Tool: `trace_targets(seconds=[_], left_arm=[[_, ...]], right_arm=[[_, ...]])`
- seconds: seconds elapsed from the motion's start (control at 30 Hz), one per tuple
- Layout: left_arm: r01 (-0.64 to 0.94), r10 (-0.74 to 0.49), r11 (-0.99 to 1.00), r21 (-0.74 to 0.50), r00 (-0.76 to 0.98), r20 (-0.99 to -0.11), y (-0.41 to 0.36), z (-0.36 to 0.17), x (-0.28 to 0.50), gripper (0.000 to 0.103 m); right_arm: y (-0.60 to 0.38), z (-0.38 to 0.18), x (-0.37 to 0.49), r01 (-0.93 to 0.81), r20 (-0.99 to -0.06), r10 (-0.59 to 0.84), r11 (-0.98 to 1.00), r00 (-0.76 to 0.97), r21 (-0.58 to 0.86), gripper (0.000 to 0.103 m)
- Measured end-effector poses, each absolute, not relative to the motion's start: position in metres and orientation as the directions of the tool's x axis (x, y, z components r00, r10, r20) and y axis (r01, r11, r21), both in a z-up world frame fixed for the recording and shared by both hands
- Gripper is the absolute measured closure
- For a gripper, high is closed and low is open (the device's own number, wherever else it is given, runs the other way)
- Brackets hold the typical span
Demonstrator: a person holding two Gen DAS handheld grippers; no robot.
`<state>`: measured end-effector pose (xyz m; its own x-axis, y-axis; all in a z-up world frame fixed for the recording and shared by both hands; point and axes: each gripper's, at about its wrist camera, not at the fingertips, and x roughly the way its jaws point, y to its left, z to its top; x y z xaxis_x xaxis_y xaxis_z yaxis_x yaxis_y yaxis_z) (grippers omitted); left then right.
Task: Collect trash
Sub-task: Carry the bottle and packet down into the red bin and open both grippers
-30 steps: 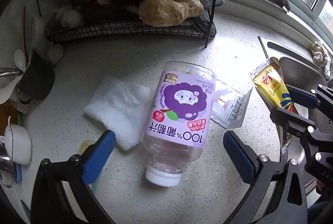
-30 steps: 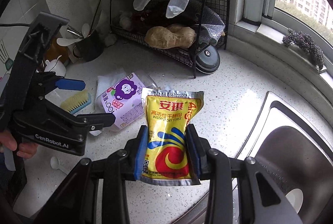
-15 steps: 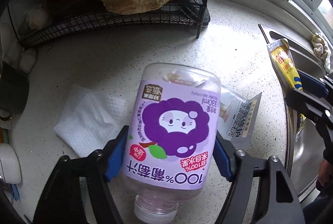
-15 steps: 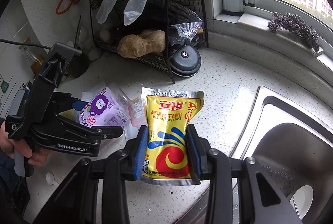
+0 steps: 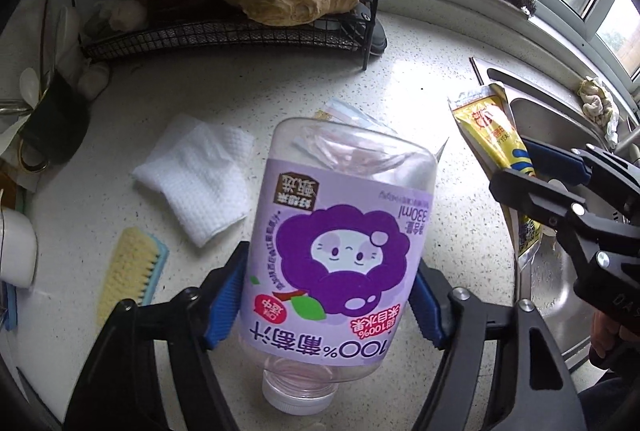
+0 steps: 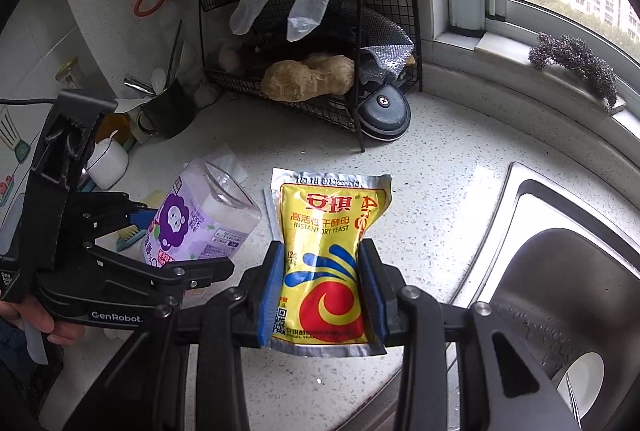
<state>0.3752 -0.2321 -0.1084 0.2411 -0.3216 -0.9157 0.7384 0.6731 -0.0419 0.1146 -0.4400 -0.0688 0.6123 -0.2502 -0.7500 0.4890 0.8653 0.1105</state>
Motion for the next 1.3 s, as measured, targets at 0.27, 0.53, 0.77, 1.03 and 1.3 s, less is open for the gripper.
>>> trace_targets(seconds=[0.27,0.53,0.77,1.03,1.3], left_arm=[[0.657,-0.334,0.753,-0.04,0.33,-0.883,-0.162,-0.077,0.345,0.033],[0.564,-0.294,0.825,-0.028,0.386,-0.874,-0.087,-0.072,0.301,0.033],[0.486,-0.245,0.874,-0.022,0.401,-0.883,-0.016,-0.075,0.231,0.033],[0.419,-0.21,0.907,-0.032,0.385,-0.899,0.047,-0.1,0.163,0.033],[0.387,-0.182,0.922,-0.036,0.348,-0.919,0.07,-0.135,0.104,0.033]], right_arm=[[-0.387,-0.061,0.111,0.41,-0.746,-0.203,0.906,0.634,0.103,0.068],[-0.32,-0.06,0.102,0.327,-0.743,-0.14,0.938,0.655,0.111,0.068],[-0.248,-0.067,0.09,0.238,-0.754,-0.076,0.965,0.653,0.108,0.068],[-0.178,-0.089,0.073,0.174,-0.783,-0.015,0.977,0.621,0.12,0.068],[-0.14,-0.119,0.041,0.131,-0.833,0.02,0.985,0.553,0.11,0.068]])
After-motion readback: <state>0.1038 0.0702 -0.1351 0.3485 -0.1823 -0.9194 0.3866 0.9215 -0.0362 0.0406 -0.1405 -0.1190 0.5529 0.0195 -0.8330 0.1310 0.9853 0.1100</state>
